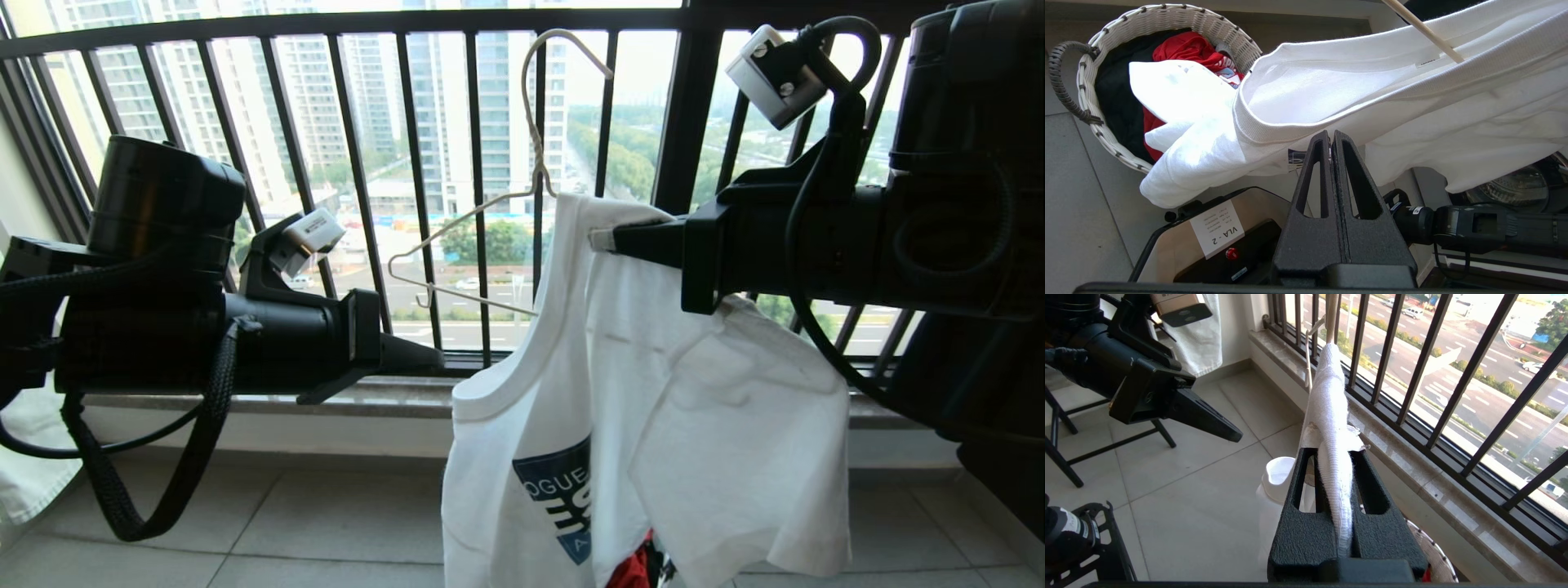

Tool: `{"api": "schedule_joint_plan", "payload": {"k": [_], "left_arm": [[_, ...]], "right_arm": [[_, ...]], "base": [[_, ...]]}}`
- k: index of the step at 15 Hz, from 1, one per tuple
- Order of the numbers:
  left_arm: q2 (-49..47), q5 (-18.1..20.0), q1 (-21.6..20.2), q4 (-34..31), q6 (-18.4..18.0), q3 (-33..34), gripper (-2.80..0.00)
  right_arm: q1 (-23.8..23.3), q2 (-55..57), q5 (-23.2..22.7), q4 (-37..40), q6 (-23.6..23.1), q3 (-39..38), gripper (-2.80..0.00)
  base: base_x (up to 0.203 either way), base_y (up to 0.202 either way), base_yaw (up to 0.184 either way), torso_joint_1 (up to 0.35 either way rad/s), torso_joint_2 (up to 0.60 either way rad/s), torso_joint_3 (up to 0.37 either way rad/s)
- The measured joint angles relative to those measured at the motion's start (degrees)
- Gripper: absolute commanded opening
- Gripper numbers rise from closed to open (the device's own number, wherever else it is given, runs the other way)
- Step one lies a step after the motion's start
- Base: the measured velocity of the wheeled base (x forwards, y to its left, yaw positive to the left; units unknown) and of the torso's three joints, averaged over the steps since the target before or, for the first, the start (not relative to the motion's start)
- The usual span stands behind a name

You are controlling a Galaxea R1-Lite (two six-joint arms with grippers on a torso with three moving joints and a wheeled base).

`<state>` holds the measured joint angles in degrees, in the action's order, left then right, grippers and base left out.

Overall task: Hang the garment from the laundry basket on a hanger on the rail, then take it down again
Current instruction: Hang the clothes on the clothes rack

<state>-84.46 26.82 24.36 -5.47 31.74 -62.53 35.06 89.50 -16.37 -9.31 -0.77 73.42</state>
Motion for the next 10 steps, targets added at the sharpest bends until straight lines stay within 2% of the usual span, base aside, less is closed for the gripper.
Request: {"api": "schedule_joint_plan", "payload": {"k": [9,10], "left_arm": [[-3.1,-2.2,0.1,1.7,-0.1,0.8,-2.80],[-3.2,-2.3,0.1,1.8,-0.1,0.9,0.00]], "right_arm": [[1.5,-2.3,-0.2,0.0,0.2,-0.9,-2.80],[1.7,-2.3,-0.2,0.0,0.2,-1.0,-2.80]], "base": [[0.000,0.000,0.000,0.000,0.00,0.000],[0.000,0.000,0.000,0.000,0.00,0.000]]}}
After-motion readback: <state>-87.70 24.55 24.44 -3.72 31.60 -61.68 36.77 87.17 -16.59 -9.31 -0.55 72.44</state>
